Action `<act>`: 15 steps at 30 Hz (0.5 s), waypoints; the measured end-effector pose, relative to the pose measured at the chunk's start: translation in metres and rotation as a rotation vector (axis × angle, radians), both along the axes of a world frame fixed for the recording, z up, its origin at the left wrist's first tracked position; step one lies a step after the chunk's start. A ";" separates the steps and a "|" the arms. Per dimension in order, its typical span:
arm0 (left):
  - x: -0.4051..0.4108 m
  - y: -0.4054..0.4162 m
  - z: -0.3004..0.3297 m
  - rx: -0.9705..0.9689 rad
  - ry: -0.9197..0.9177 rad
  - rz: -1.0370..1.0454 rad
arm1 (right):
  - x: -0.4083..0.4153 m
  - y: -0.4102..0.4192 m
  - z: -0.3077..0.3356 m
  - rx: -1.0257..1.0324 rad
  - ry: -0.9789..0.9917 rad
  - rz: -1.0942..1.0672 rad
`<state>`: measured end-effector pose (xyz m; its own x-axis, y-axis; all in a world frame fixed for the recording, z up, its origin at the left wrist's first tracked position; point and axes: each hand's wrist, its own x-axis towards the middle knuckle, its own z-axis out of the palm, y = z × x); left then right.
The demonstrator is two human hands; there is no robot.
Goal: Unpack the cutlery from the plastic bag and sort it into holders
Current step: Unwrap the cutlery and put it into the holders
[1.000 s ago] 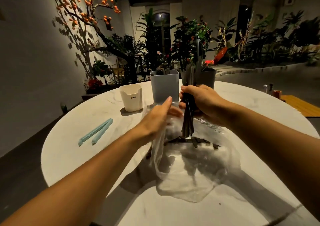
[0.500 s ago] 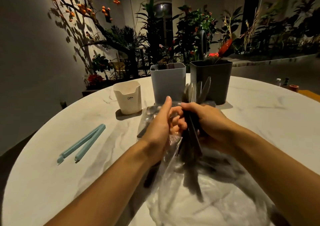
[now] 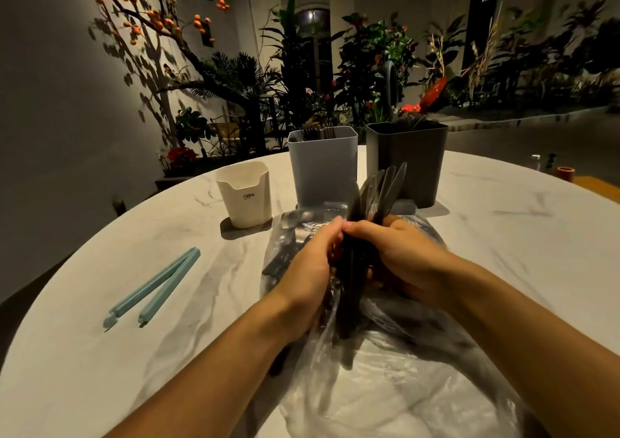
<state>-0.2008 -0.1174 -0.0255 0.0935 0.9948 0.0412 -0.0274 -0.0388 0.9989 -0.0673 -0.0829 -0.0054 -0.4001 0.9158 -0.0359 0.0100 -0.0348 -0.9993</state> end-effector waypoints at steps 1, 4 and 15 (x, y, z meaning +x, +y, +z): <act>0.000 -0.001 -0.001 0.011 0.001 0.009 | 0.000 0.000 -0.001 0.003 0.004 -0.007; -0.002 -0.001 -0.002 0.061 0.016 -0.052 | 0.001 0.000 -0.002 -0.030 0.037 0.009; 0.001 -0.003 -0.001 0.186 0.199 0.028 | 0.010 0.003 -0.001 0.144 0.039 -0.008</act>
<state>-0.1999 -0.1204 -0.0268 0.0905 0.9740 0.2075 0.1722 -0.2206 0.9601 -0.0576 -0.0796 -0.0069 -0.3914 0.9134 0.1119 -0.0289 0.1093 -0.9936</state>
